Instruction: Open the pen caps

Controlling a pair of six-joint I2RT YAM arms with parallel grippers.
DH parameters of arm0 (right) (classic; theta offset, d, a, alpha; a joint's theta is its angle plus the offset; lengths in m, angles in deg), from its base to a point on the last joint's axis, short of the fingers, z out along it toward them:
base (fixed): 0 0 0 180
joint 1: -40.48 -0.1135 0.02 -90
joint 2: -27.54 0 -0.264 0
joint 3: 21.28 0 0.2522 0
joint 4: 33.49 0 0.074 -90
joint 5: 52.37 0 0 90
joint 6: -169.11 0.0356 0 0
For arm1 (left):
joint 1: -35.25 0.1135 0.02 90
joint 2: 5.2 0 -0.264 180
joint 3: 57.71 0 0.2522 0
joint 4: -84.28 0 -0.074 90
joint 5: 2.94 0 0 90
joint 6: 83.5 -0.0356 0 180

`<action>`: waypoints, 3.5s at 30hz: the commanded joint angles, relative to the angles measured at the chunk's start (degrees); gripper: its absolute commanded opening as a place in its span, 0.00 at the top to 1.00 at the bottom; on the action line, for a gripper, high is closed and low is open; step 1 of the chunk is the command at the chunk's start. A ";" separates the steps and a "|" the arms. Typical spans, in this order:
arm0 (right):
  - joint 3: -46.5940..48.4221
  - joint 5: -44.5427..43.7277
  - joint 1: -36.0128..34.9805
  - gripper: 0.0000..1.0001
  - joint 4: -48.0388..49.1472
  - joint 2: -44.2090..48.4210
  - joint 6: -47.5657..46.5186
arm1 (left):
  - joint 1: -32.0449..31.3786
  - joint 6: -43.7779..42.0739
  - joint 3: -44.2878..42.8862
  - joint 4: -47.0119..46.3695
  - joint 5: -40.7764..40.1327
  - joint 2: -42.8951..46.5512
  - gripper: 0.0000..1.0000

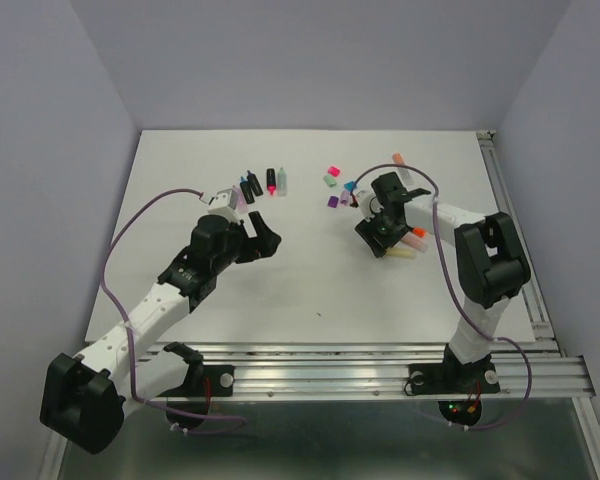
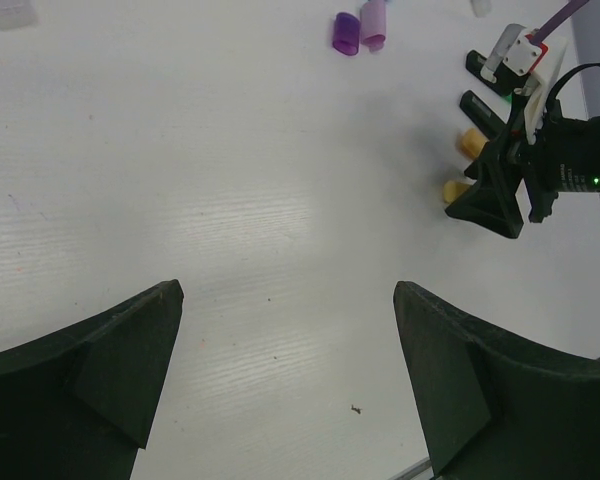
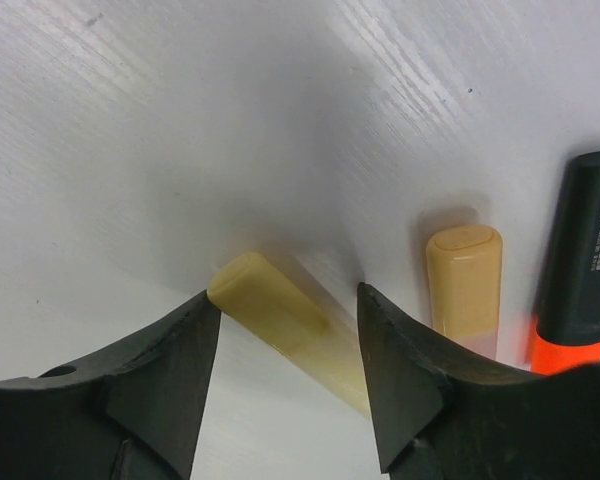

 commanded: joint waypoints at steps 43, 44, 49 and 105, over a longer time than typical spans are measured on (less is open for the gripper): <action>-36.49 -20.73 -24.44 0.99 46.12 41.59 97.18 | -16.21 -2.20 5.95 -20.57 13.16 0.93 0.01; -36.40 -19.33 -24.53 0.99 45.86 41.59 97.72 | -16.48 -2.29 6.04 -20.74 13.06 0.66 0.01; -35.26 -15.19 -25.41 0.99 45.59 41.15 97.99 | -17.45 -3.25 4.99 -22.06 12.71 -2.24 0.01; -12.24 -39.97 -15.93 0.99 35.58 20.42 93.87 | -36.08 11.42 5.24 -13.89 -7.68 -0.85 1.00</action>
